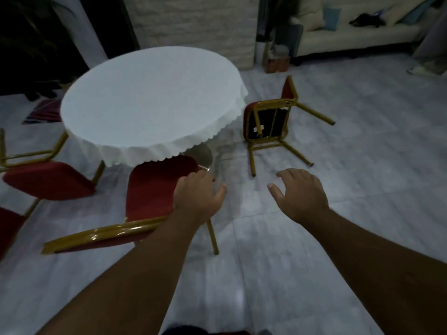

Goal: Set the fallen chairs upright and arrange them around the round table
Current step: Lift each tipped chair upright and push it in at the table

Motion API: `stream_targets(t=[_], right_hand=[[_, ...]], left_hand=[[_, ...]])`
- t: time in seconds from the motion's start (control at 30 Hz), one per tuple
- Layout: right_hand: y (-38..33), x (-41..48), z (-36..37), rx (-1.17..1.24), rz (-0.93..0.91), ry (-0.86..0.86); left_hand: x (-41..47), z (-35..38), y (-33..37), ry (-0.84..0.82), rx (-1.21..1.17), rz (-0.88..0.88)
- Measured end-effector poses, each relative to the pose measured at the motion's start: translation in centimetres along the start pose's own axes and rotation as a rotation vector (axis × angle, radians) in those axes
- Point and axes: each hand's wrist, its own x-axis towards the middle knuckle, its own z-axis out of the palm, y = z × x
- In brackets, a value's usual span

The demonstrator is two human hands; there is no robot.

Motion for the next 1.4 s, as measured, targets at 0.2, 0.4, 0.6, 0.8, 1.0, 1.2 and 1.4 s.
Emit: stream_targets(t=[0.2,0.4,0.6,0.8,1.0,1.2,1.4], right_hand=[[6.9,4.3,-3.4,-0.050,0.064,0.011],[13.2,10.4,-5.4,-0.143,0.150,-0.062],[19.9,16.4,-8.1,-0.161,0.286,-0.091],[27.0,21.9,-9.7,-0.150,0.396,-0.070],[36.7,26.1,-9.8,-0.120,0.421,-0.094],[49.1,32.0,-12.9,-0.115,0.331,-0.090],[59.8,39.0,-14.9,-0.125,0.303,-0.127]], left_hand=[[7.8,1.8,8.1,-0.089,-0.017,0.131],[18.4,3.8,14.7,-0.123,-0.056,0.229],[29.1,6.0,21.2,-0.239,-0.071,0.323],[38.3,8.5,28.7,-0.285,-0.035,0.419],[44.5,11.7,39.1,-0.323,-0.034,0.444],[50.1,15.6,50.2,-0.303,-0.070,0.336],[56.6,18.2,58.0,-0.307,-0.108,0.234]])
